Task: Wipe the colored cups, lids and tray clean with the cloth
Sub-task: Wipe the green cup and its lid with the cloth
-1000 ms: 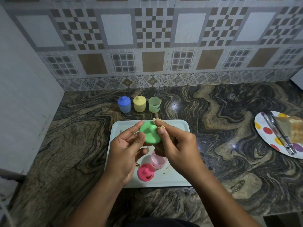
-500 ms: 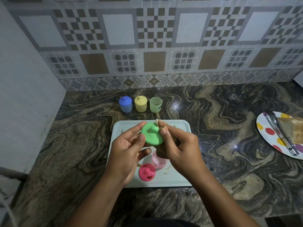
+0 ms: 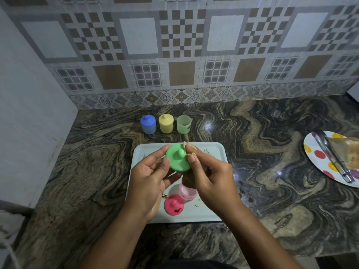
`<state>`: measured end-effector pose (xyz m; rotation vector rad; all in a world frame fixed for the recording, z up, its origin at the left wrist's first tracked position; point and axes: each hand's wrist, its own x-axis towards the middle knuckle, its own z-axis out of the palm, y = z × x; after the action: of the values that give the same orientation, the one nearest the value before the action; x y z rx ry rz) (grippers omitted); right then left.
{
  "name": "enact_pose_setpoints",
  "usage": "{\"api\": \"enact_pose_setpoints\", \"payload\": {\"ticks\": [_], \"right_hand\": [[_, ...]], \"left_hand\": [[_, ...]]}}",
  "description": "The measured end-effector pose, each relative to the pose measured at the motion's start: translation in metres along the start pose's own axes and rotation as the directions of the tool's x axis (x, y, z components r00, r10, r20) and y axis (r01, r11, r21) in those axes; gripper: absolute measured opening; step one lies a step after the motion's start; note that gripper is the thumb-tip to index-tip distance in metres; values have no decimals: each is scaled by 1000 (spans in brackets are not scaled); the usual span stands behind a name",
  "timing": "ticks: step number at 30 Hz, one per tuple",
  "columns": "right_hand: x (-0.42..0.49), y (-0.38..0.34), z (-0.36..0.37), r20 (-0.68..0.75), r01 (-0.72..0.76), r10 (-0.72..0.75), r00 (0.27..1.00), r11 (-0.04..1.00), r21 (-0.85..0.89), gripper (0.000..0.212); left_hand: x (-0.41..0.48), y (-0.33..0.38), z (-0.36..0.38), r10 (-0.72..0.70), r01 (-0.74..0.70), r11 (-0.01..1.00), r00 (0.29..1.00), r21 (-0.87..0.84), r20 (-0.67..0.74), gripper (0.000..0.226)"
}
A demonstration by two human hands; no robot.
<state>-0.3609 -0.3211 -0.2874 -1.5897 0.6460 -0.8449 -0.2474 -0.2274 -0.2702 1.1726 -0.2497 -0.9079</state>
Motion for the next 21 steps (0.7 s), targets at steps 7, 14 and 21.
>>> {"api": "enact_pose_setpoints", "payload": {"ticks": [7, 14, 21], "right_hand": [[12, 3, -4, 7, -98, 97, 995, 994, 50, 28], [-1, -8, 0, 13, 116, -115, 993, 991, -66, 25], [15, -23, -7, 22, -138, 136, 990, 984, 113, 21]], "left_hand": [[-8, -1, 5, 26, -43, 994, 988, 103, 154, 63], [-1, 4, 1, 57, -57, 998, 998, 17, -15, 45], [-11, 6, 6, 25, -40, 996, 985, 84, 171, 53]]}}
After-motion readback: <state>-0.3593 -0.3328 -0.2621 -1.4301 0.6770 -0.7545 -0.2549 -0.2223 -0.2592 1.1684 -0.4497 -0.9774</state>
